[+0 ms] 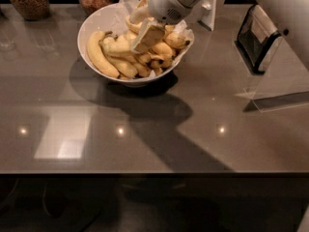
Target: Pick banana from white bowl
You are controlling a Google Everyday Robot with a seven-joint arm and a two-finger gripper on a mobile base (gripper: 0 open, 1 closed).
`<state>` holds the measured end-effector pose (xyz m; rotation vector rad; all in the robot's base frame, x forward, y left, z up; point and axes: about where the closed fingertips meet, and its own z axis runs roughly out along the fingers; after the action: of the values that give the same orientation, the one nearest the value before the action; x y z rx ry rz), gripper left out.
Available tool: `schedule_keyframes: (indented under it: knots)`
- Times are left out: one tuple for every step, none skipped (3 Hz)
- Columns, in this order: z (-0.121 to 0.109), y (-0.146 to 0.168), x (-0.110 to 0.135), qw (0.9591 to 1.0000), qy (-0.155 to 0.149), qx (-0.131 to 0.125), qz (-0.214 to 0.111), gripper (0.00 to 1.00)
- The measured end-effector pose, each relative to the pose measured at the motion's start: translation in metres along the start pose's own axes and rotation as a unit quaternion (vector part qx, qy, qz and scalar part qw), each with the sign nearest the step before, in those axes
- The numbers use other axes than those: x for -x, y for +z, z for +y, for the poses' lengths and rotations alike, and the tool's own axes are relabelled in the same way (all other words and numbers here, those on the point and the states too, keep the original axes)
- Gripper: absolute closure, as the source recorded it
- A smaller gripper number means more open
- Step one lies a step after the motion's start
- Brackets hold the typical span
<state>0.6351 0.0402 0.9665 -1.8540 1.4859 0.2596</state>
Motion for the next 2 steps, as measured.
schedule_keyframes:
  knots:
    - [-0.0013, 0.0099, -0.0072, 0.9999, 0.001, 0.01, 0.01, 0.42]
    - [-0.0007, 0.0185, -0.0135, 0.9996, 0.003, 0.02, 0.022, 0.43]
